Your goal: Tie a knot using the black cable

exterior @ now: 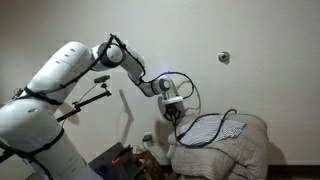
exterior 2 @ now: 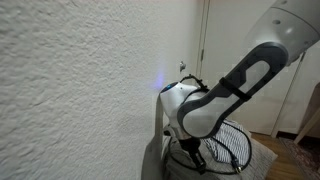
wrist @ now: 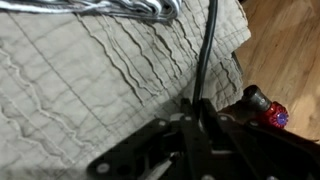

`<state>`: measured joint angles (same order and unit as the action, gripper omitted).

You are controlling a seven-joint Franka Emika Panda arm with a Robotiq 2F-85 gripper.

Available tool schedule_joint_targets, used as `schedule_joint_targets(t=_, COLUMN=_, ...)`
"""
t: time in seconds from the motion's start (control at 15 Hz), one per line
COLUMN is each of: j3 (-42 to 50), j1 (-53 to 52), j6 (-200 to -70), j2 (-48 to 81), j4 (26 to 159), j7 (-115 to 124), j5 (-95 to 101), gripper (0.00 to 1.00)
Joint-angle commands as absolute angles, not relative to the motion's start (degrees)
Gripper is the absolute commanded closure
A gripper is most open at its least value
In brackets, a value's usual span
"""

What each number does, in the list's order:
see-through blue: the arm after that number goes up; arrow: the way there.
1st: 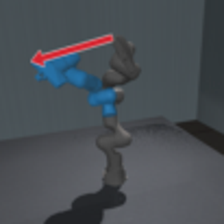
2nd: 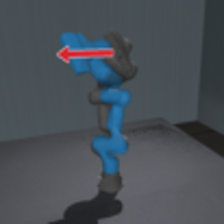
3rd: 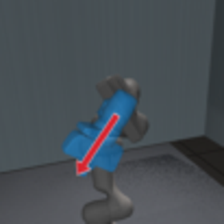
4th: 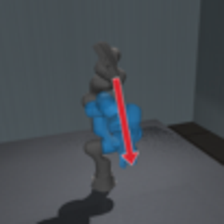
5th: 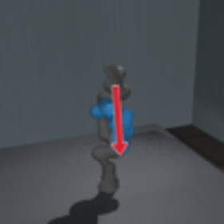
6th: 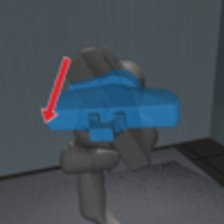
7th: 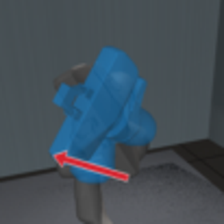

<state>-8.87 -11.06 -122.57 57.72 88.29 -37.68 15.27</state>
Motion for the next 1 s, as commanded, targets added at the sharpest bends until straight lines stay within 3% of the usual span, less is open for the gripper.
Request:
schedule_joint_targets(t=0.0, j3=-8.48, j1=-11.88, j6=-122.21, j2=53.84, j4=90.92, j7=-35.09, j5=17.19, gripper=1.0)
schedule_joint_targets(t=0.93, j3=-2.82, j1=-12.71, j6=-142.28, j2=33.11, j4=117.95, j7=0.18, j5=19.49, gripper=0.97)
